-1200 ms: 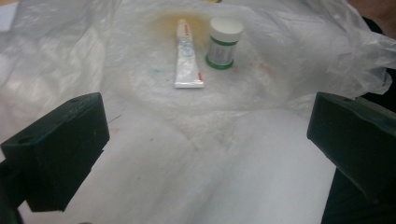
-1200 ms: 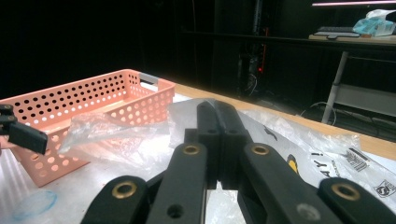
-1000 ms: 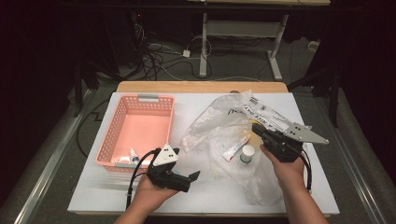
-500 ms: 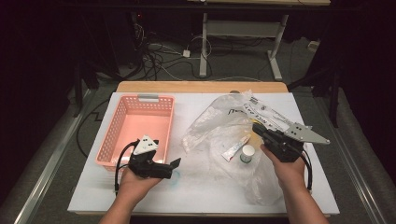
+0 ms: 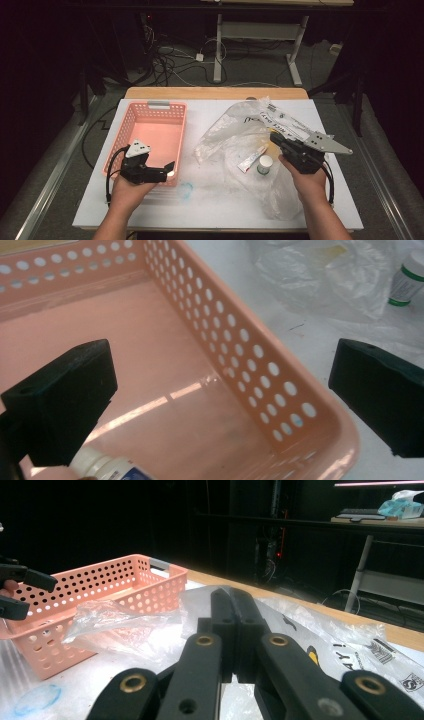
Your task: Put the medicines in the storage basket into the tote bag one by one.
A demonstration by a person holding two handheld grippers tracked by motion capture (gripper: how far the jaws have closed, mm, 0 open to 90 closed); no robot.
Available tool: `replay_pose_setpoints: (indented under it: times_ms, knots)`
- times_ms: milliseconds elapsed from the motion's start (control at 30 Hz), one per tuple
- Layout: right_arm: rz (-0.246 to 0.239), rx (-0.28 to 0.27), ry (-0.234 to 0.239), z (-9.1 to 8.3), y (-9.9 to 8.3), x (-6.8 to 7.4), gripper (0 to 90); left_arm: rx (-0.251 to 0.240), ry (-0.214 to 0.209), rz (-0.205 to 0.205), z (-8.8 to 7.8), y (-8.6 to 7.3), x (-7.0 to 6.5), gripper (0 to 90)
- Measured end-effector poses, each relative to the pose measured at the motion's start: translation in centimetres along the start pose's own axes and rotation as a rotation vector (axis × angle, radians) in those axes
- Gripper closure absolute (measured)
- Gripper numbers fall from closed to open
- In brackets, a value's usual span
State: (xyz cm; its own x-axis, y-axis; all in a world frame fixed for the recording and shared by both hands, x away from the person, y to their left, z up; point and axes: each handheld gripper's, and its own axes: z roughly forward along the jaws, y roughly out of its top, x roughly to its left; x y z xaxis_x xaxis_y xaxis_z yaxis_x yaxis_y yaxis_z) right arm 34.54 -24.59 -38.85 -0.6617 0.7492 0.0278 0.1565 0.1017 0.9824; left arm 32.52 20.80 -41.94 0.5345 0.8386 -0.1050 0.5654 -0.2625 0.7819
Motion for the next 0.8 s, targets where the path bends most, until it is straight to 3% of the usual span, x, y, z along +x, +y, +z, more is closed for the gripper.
replay_pose_setpoints:
  times_ms: [433, 800]
  knots:
    - [0.008, 0.002, -0.001, 0.0, -0.1, -0.1, 90.0, 0.018, 0.071, -0.055, -1.4, -0.7, 2.7, 0.0]
    - [0.003, 0.002, -0.004, -0.1, -0.1, 0.0, 90.0, 0.088, 0.096, -0.058, -0.9, -1.0, 3.0, 0.5]
